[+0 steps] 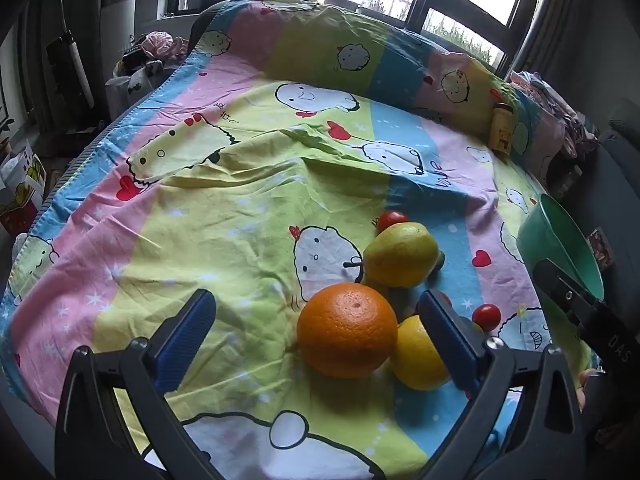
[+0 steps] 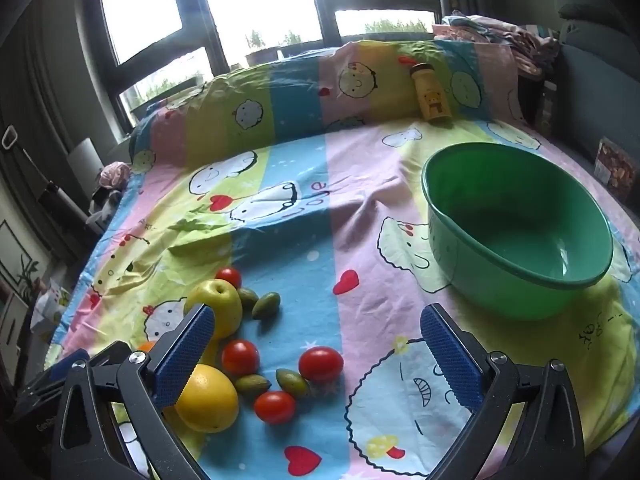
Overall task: Organize fruits
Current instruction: 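Move the right tool toward the orange in the fruit cluster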
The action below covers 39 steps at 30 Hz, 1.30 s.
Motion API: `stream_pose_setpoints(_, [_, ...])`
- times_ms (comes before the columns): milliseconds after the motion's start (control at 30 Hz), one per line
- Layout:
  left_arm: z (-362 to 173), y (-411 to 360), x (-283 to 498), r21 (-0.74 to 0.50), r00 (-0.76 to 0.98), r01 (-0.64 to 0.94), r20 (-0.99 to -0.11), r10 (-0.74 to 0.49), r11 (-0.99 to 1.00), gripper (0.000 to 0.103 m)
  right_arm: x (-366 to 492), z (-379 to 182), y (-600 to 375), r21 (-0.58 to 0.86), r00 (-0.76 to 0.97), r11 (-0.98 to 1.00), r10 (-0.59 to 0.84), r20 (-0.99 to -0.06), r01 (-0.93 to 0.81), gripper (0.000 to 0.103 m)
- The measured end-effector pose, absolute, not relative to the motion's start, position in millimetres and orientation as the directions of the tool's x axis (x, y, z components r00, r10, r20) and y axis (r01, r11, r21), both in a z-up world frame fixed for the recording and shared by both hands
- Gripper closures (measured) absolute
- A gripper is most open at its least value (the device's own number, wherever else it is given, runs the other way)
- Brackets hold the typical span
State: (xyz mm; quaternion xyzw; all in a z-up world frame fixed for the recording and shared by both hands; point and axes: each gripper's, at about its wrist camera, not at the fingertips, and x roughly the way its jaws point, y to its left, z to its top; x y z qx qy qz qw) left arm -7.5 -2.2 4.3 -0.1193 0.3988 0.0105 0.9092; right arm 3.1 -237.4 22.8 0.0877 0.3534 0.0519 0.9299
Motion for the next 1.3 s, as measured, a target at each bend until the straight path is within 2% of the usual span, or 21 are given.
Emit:
stream_pose_setpoints(900, [7,-11,-8,-0.231,0.663,-0.063,-0.737,-0.132,0.971,0.007,2,20,-236,0.24,0.715,0.97,0.2,-0.669,-0.047,0.001])
stream_pose_setpoints(1300, [6,-15,-8,-0.238,0.643,-0.057,-0.752,-0.147,0.97,0.011,7,12,-234,0.258,0.639,0.965,0.228,-0.735,-0.048,0.004])
